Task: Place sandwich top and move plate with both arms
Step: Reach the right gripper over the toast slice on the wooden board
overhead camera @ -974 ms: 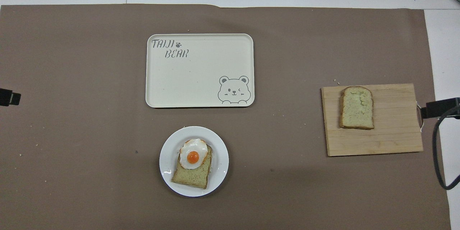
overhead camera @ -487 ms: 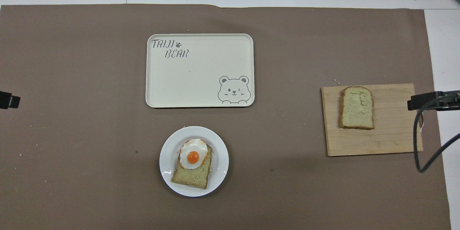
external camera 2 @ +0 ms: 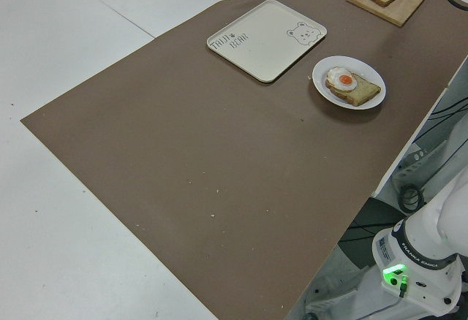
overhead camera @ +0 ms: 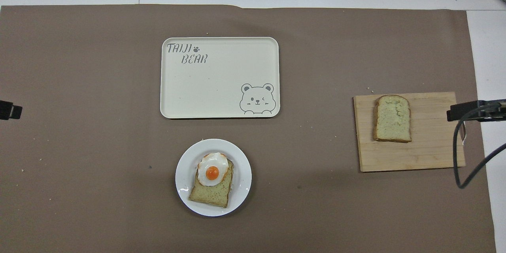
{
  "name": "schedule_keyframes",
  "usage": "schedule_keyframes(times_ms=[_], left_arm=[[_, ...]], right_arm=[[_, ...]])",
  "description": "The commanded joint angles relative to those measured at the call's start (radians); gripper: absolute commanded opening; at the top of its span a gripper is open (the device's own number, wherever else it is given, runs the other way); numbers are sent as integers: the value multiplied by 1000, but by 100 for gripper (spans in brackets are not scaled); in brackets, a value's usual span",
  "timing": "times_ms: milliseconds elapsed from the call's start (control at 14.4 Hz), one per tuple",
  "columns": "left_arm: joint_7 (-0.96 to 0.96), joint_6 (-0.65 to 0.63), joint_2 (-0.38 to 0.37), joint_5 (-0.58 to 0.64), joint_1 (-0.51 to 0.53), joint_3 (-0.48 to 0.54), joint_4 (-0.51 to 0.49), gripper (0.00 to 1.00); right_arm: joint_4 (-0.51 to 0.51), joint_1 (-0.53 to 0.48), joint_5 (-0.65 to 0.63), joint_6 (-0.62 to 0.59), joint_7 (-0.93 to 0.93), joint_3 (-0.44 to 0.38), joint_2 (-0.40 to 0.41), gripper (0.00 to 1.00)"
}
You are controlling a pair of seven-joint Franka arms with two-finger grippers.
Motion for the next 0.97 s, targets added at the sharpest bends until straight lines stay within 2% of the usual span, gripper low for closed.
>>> schedule_keyframes(times_ms=[0,418,557,905], left_arm=[[-6,-8,-21,6,-6,4,-21,100],[-6,-8,-21,7,-6,6,-21,100],[-6,-8,-21,6,-6,6,-21,100],[-6,-8,-21,7,-6,4,-21,100]], right_arm=[[-22,-12,-14,55,-22,7,13,100],[-53,-29,-11,139,-22,7,71,100],[-76,-44,41,201,-22,6,91,100],[-85,-64,75,274,-27,6,184,100]])
